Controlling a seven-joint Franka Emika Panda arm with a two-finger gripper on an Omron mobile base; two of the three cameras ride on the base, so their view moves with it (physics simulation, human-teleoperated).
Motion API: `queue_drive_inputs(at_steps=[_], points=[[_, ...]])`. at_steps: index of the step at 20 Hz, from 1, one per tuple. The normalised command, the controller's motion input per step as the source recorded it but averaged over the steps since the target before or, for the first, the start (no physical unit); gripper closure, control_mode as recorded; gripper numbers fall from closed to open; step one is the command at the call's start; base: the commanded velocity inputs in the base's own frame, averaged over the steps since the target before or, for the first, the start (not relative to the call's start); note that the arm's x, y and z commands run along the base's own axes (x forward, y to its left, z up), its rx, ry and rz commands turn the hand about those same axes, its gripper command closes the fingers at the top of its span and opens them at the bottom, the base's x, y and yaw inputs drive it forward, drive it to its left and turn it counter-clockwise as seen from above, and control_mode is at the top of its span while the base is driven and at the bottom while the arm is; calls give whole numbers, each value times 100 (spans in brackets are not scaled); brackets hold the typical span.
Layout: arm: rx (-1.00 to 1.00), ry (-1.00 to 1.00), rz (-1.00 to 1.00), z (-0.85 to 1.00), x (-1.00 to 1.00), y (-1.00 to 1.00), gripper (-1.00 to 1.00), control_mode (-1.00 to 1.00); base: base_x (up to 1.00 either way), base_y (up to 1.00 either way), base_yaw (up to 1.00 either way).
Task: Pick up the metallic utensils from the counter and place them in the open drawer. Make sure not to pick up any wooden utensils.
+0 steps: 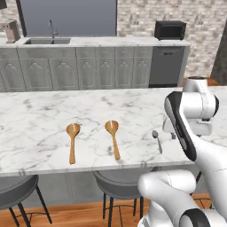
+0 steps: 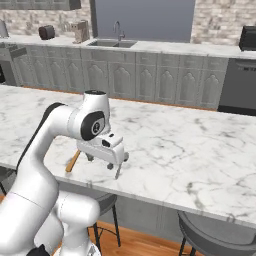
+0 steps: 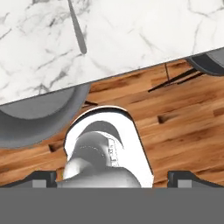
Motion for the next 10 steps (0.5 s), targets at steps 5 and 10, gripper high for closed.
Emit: queue_drive_inputs(at_steps=[5,10], points=[[-2,-14,9,-84,50,-14,-100,-100,0,0,0],[0,-13,11,-39,53,0,-100,-100,0,0,0]])
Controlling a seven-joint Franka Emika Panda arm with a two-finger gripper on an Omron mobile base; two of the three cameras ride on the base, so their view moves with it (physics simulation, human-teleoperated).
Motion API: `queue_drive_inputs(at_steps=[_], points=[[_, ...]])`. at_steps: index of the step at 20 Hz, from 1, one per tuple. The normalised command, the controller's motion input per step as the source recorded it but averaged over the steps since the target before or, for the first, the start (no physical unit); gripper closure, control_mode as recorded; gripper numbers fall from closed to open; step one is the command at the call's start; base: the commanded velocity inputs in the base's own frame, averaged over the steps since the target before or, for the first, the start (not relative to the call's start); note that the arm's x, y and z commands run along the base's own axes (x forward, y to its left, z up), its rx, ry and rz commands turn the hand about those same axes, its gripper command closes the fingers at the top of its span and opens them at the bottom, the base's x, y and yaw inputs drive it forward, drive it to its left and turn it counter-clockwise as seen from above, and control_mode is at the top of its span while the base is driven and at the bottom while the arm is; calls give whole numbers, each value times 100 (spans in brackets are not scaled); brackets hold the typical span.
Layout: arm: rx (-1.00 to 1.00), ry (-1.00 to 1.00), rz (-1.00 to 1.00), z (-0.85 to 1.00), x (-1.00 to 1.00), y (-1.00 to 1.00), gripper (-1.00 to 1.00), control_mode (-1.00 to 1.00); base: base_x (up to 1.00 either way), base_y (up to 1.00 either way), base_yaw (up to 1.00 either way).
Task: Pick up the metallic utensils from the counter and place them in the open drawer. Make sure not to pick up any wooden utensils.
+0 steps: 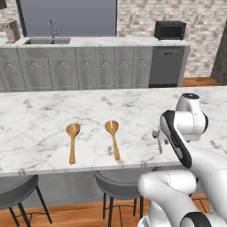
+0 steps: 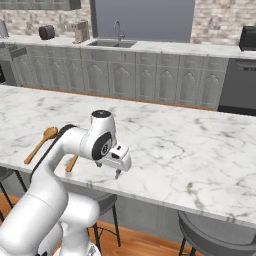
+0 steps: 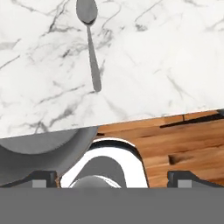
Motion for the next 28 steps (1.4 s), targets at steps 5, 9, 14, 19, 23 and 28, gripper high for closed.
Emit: queue_drive_inputs(at_steps=[5,9,14,19,23,28], points=[[0,-15,11,-8,31,0,-100,-100,0,0,0],[0,-9,12,-14,44,-2,-100,-100,0,0,0],[0,0,9,-22,63,-1,-100,-100,0,0,0],[0,0,1,-19,69,2,-100,-100,0,0,0],[-4,-7,0,-38,47,0,-100,-100,0,0,0],[-5,1,0,-58,32,0,-100,-100,0,0,0]])
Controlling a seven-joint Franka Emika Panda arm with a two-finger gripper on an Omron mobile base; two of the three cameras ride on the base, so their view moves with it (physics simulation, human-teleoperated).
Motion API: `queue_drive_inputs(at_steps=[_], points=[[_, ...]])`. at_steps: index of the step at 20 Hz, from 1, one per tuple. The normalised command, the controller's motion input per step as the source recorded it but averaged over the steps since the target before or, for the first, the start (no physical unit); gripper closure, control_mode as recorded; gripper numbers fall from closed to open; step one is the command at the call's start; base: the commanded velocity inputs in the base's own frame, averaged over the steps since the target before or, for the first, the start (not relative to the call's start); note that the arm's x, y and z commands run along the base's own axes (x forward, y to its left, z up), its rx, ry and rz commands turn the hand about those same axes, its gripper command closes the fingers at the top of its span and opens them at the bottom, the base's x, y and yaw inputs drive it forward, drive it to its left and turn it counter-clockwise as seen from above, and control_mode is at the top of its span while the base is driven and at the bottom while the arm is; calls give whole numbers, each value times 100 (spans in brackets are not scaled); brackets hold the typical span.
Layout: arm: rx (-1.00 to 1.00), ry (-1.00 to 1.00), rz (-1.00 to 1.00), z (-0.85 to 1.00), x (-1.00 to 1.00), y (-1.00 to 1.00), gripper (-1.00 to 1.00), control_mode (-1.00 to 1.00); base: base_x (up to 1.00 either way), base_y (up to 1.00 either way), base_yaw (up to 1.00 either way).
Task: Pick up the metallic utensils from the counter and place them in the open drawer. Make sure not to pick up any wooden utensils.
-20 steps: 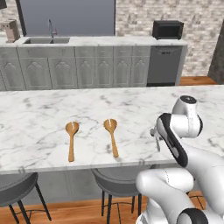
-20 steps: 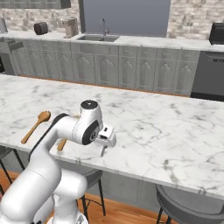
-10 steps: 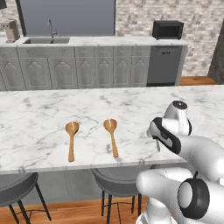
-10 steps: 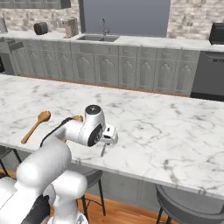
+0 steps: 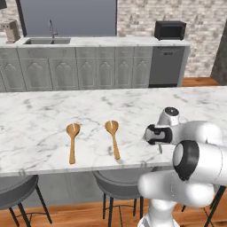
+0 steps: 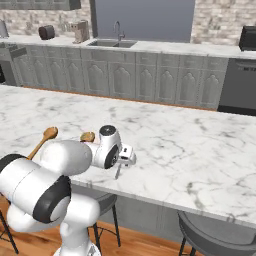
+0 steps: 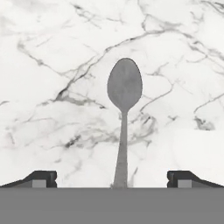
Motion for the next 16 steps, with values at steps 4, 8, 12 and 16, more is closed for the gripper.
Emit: queue_drive_inputs(at_steps=[4,8,12,16], points=[[0,5,0,-69,22,0,-100,-100,0,0,0],[0,9,0,-56,11,0,-100,-100,0,0,0],[1,11,0,-20,0,-2,-100,-100,0,0,0],[1,11,0,-21,0,0,100,-100,0,0,0]])
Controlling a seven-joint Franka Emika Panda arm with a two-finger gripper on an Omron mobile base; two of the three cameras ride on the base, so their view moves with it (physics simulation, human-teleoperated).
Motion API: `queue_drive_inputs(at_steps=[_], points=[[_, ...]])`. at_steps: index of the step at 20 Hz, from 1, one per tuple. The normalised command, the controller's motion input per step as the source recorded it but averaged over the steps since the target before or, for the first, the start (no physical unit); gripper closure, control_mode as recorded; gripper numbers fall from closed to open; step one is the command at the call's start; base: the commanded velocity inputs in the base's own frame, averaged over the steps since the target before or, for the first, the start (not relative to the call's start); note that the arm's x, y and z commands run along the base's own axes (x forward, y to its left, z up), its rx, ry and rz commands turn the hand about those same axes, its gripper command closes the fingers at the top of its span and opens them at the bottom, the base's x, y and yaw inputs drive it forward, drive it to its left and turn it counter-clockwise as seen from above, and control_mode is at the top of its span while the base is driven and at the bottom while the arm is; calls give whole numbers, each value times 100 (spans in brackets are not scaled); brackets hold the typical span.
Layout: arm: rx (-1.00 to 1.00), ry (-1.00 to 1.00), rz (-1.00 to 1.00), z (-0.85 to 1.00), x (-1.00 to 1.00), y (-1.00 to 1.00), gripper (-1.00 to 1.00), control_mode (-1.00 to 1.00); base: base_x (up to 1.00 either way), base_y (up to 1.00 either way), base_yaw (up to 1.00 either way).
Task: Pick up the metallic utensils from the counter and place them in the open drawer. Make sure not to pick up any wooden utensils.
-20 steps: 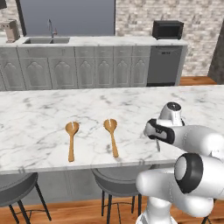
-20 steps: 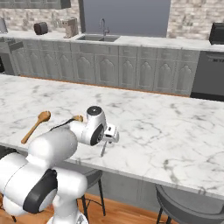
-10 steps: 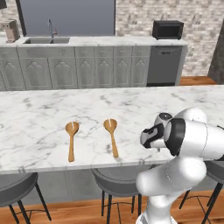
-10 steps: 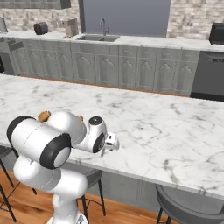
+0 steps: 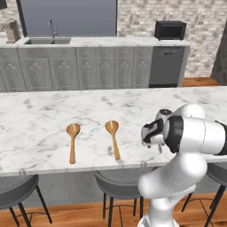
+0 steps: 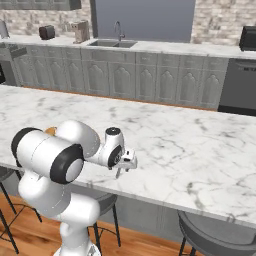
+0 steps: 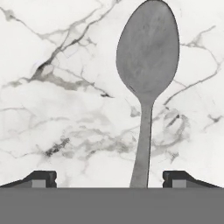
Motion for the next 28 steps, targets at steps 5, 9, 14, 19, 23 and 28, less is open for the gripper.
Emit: queue_drive_inputs(at_steps=[5,9,14,19,23,28], points=[[1,10,0,-20,0,0,100,-100,0,0,0],[0,7,0,-18,0,0,100,-100,0,0,0],[0,-1,0,-3,1,0,100,-100,0,0,0],[1,-8,-4,59,-7,6,100,-100,0,0,0],[0,-9,-2,100,-58,65,100,-100,0,0,0],[-15,-12,0,100,-63,91,100,-100,0,0,0]])
